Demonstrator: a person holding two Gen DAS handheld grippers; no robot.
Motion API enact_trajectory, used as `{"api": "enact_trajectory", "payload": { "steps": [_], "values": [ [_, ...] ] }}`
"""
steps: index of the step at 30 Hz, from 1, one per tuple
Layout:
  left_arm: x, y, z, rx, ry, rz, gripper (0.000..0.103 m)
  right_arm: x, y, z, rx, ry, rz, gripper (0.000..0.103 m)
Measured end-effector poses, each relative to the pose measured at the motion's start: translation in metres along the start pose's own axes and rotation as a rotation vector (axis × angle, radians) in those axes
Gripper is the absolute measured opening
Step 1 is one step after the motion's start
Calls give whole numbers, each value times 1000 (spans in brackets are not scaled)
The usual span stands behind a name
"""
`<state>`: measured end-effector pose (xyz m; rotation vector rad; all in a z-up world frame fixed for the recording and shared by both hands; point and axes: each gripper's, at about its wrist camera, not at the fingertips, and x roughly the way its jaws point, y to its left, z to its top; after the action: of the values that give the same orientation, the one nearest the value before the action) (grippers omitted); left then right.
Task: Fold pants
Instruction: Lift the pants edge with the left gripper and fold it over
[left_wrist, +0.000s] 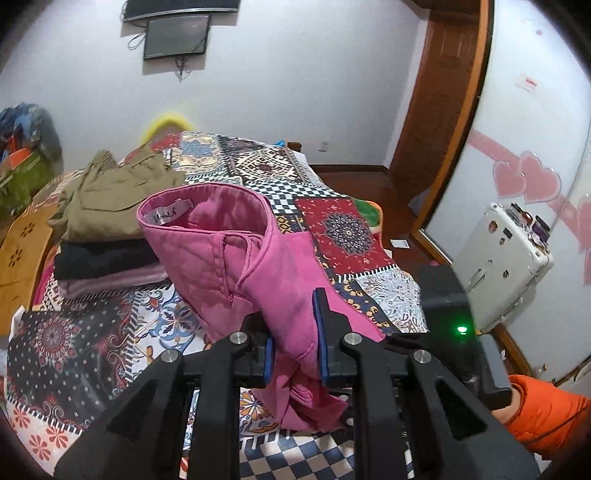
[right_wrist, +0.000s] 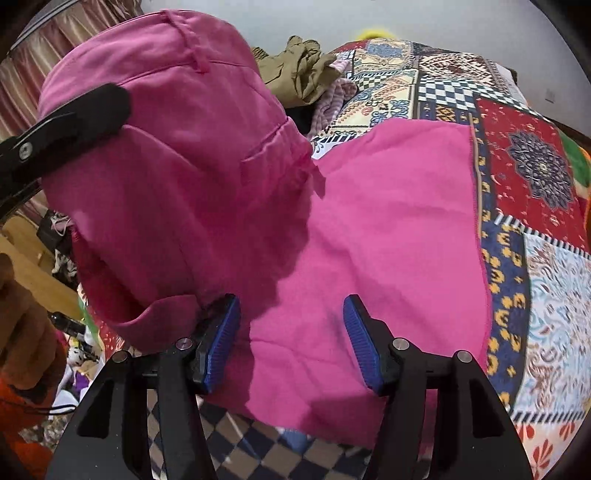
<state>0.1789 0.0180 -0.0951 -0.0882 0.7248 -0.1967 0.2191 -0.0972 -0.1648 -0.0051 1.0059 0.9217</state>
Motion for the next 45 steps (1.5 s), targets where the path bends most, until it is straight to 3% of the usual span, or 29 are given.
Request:
{"api": "enact_trajectory", "payload": {
  "steps": [5, 9, 17, 24, 30, 37, 42, 45],
  "values": [
    [3, -3, -1, 18, 8, -9, 18, -30, -9, -8, 17, -60, -42, 56],
    [6, -7, 2, 23, 17, -31, 18, -31, -23, -17, 52, -37, -79, 56],
    [17, -25, 7, 48, 42, -81, 18, -19, -35, -28, 97, -15, -29, 57],
    [36, -40, 11, 56, 83, -126, 18, -31, -37, -29, 125, -49, -20, 57],
    [51, -48, 12, 66, 116, -150, 17, -51, -43, -39, 127, -74, -78, 57],
    [72, -61, 13, 88, 167, -166, 18, -39, -51, -50, 162, -48, -30, 58],
    [89, -70, 12, 101, 221, -171, 17, -49, -53, -51, 146, -57, -59, 58],
    [96, -75, 10, 113, 243, -167, 18, -61, -53, -53, 121, -68, -119, 58]
  ]
}}
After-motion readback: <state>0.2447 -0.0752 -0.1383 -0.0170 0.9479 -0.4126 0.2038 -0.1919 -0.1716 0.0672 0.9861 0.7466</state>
